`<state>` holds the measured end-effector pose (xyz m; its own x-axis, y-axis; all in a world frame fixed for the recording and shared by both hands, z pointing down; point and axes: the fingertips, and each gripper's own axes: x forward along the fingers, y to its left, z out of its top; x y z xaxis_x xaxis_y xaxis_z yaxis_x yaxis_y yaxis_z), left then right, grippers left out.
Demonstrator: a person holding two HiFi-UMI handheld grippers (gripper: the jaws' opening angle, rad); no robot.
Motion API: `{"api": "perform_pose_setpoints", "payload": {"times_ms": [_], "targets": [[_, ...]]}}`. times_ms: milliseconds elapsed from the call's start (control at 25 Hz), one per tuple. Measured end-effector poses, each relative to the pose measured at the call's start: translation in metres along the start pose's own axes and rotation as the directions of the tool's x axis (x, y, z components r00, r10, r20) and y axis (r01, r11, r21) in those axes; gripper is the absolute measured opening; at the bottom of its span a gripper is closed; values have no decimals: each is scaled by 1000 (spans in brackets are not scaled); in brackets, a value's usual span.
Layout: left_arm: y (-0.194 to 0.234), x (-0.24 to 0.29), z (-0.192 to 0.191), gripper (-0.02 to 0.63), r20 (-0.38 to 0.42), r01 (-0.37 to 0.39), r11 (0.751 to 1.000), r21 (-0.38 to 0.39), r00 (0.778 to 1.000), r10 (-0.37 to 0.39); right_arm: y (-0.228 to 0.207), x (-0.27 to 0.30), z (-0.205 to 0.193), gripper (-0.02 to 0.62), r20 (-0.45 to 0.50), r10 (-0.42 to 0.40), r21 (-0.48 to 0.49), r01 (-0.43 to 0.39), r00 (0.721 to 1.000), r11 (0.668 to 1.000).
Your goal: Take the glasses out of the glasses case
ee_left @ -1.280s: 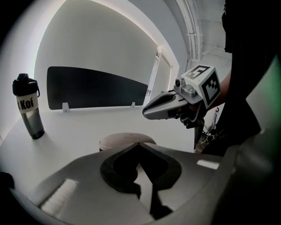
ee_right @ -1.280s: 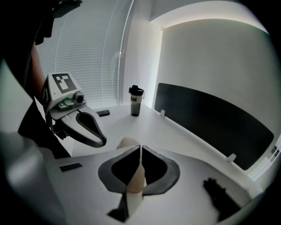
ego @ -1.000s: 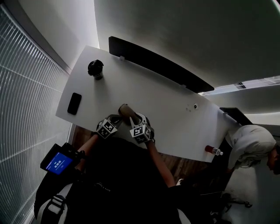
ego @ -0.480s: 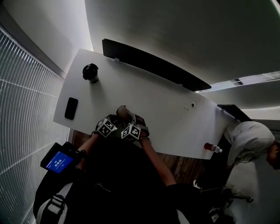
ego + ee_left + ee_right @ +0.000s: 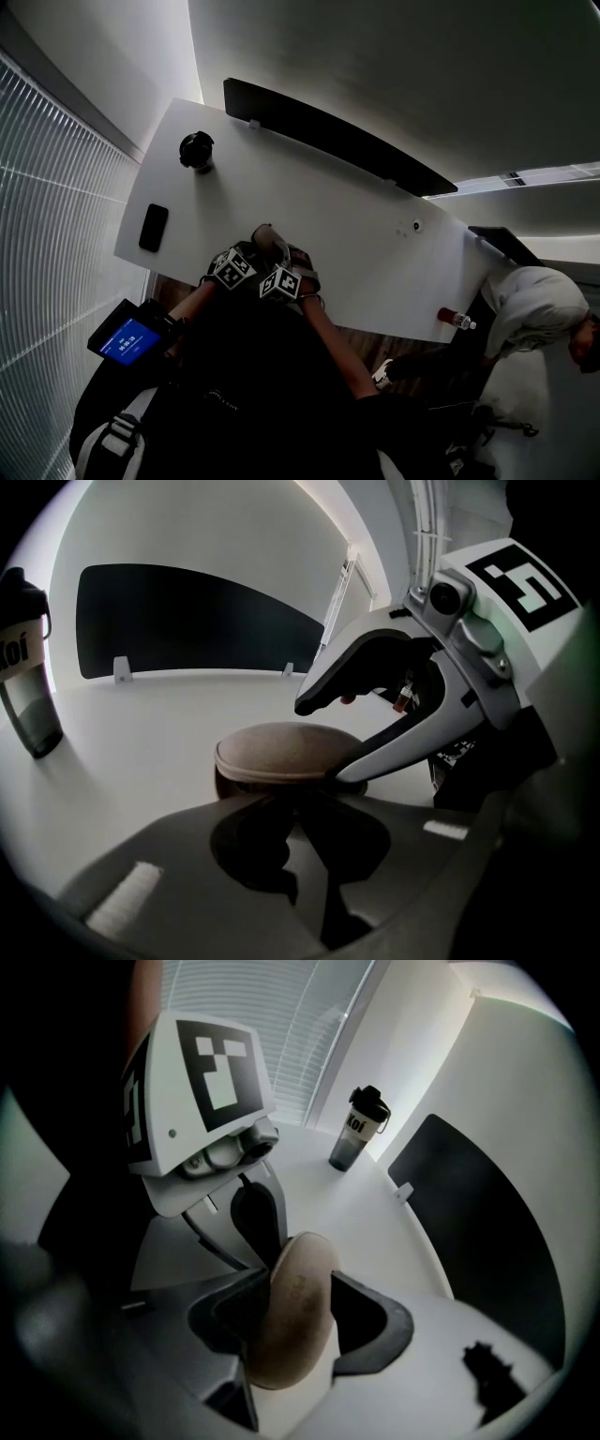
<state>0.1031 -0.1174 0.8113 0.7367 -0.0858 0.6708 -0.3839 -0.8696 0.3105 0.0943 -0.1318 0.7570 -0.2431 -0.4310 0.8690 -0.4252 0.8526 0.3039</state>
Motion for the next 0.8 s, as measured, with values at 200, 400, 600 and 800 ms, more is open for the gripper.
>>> {"api": "perform_pose_setpoints", "payload": {"times_ms": [200,400,600,800], "targets": [[0,1,-1,32,-6,8,1000,-13,1000,-8,-15,-10,-1,206,16,-39,16,39,999,999],[0,0,0,32,12,8,1000,-7,1000,-8,-32,-20,-3,206,35,-78,53,76,996,996],[1,-2,0,31,16,2,1000,-16,1000,-2,-51,-27,-7,206,36,-119,50,117,992,992],[2,-1,0,30,16,0,1000,-18,1000,0,-81,-20,-27,204,44,-207,96,202,977,975]]}}
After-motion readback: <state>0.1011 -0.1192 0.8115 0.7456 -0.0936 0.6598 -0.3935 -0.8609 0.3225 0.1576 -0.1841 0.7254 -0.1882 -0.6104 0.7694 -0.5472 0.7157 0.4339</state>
